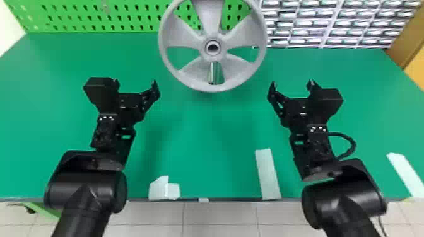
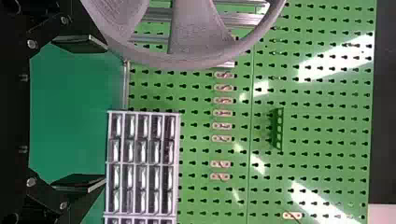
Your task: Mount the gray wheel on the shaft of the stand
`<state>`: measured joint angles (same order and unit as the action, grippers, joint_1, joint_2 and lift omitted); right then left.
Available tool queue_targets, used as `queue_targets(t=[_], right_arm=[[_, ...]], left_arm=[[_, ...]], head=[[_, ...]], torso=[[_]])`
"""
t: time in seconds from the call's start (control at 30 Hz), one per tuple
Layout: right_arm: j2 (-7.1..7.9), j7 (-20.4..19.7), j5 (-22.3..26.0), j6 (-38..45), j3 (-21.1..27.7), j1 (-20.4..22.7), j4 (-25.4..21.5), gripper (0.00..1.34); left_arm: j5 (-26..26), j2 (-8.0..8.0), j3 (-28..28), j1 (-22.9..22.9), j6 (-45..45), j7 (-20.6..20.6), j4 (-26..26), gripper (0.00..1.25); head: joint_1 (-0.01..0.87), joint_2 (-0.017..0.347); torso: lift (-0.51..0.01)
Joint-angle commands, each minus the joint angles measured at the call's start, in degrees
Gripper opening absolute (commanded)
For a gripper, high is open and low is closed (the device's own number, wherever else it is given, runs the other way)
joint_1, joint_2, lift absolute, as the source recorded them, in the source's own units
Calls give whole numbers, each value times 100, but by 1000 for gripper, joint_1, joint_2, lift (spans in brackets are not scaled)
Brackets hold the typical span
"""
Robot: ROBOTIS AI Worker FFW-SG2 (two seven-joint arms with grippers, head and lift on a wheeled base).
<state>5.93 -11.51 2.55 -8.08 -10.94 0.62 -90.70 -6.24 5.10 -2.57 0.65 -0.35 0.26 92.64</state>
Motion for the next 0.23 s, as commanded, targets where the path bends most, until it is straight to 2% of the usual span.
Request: queue_targets(t=[0.0, 0.2], right_arm=[[-4, 0, 0, 0, -13, -1, 0, 1042], [-12, 0, 0, 0, -13, -18, 0, 1042]], left_arm=[[0, 0, 2, -4, 0, 0, 0, 1091], [0, 0, -6, -21, 0, 0, 0, 1089]], head=[[865, 52], [865, 52]], torso=[[-101], [-101]])
